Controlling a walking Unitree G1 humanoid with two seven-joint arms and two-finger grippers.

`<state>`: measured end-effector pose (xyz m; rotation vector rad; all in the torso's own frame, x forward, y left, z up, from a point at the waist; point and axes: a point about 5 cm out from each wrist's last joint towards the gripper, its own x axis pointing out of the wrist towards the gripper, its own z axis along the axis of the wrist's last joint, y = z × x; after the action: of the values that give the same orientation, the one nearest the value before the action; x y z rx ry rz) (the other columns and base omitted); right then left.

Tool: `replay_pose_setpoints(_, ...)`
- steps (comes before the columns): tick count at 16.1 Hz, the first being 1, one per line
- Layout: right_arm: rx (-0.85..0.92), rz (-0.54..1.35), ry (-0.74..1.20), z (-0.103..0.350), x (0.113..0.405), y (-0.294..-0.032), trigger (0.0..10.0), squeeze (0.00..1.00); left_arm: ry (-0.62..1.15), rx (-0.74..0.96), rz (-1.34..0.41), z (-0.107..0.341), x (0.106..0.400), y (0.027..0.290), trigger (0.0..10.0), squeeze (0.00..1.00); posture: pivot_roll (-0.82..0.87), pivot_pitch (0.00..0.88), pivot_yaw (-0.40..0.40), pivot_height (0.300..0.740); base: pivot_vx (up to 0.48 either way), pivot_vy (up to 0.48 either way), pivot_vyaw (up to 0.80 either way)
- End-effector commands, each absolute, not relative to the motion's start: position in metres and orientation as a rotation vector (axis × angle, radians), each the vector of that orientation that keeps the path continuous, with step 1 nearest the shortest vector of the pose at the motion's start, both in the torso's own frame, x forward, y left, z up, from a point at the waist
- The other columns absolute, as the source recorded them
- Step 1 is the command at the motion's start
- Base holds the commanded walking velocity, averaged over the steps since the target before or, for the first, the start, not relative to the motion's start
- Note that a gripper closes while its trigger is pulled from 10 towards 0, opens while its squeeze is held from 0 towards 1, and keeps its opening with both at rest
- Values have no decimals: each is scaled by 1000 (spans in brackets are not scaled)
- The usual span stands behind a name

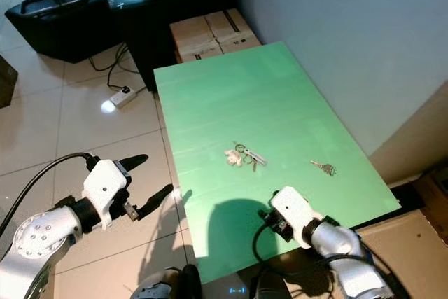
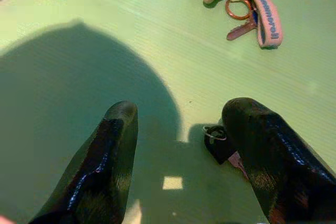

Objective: Hang keys on a hook

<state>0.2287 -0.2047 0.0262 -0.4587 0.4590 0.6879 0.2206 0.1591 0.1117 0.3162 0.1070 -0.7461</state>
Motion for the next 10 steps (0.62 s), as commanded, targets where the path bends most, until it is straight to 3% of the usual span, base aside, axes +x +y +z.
replay_pose_setpoints(1,-452,716,474,24,227,-207,10000,0,109,320,-742,114,219,163,10000,0,36,194,121,740,0,0,0)
replay_pose_setpoints(10,-566,794,540,24,250,-227,10000,0,114,328,-743,116,220,165,10000,0,45,210,131,740,0,0,0)
